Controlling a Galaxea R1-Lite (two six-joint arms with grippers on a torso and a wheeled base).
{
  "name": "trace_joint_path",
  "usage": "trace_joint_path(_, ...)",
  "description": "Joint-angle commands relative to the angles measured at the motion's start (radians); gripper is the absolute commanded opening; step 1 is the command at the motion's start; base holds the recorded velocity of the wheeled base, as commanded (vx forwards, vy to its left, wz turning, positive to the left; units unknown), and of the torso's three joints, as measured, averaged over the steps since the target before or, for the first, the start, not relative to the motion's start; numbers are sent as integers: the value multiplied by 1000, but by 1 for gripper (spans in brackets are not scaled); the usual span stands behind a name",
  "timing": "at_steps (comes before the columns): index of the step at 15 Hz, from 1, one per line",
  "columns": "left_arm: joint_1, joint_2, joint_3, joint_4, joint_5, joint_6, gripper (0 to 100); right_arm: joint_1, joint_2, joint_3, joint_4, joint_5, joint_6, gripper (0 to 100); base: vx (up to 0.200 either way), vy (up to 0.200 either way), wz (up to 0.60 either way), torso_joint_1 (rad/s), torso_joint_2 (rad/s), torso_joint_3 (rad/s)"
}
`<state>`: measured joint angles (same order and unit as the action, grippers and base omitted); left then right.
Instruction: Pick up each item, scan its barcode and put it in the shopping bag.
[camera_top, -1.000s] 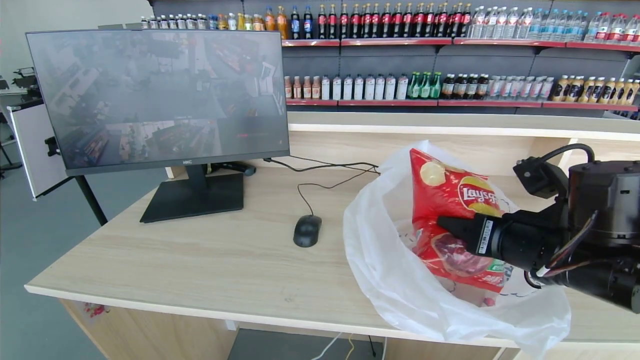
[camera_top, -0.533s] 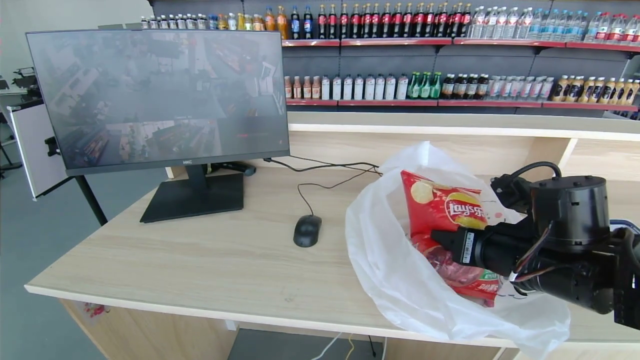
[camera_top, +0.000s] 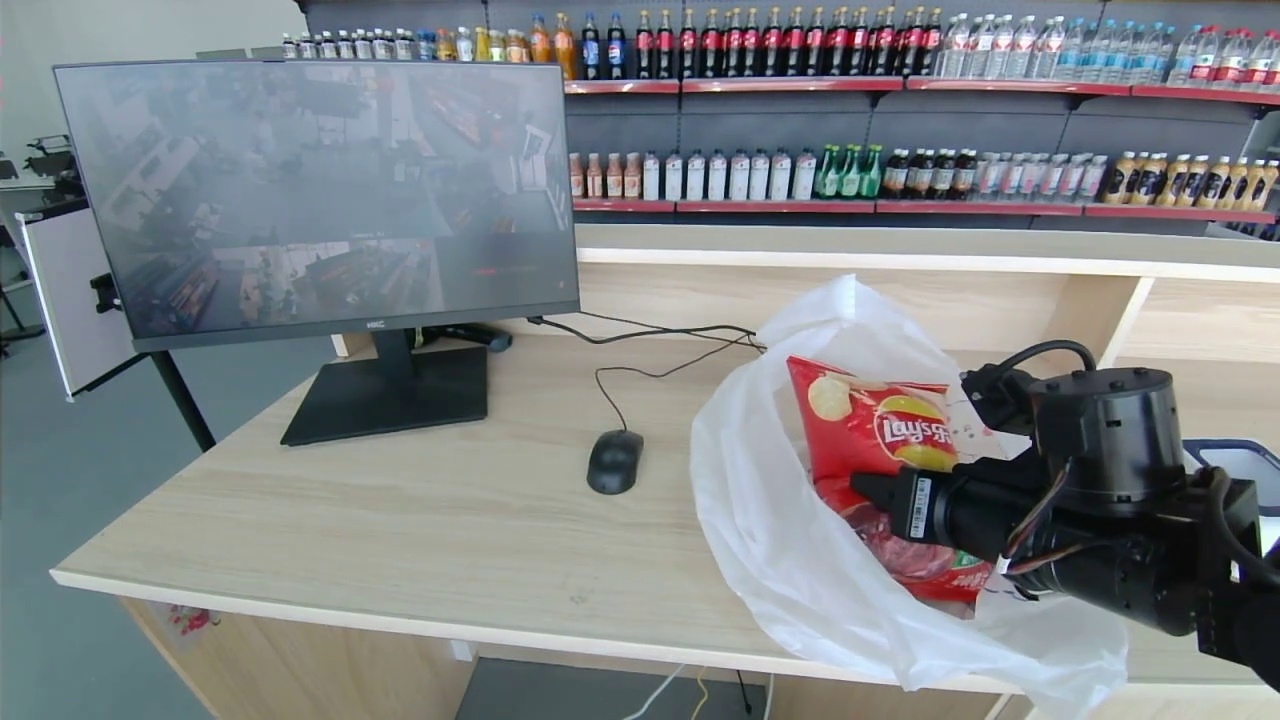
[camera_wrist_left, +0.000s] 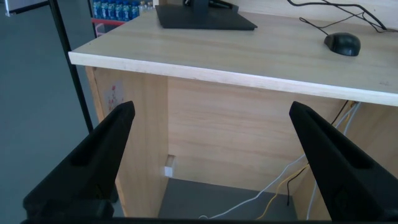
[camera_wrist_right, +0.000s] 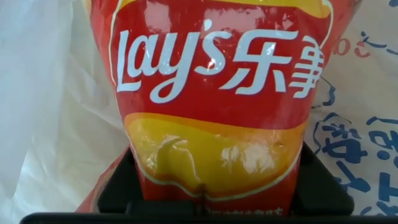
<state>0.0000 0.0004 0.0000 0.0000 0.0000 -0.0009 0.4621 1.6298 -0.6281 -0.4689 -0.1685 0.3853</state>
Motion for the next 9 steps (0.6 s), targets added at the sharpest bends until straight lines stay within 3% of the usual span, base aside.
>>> trace_joint_path(1,0,0,0,0,0,-1,100,1,9,10,4,1,0,0,0,0,0,0,0,0)
trace_joint_path(6,0,0,0,0,0,-1,100,7,7,24,-11,0,-5,0,0,0,0,0,0,0)
trace_joint_path(7,0,0,0,0,0,-1,100,7,7,27,-19,-2,-16,100,0,0,0,0,0,0)
trace_joint_path(9,0,0,0,0,0,-1,100,6,4,30,-65,-3,-13,100,0,0,0,0,0,0)
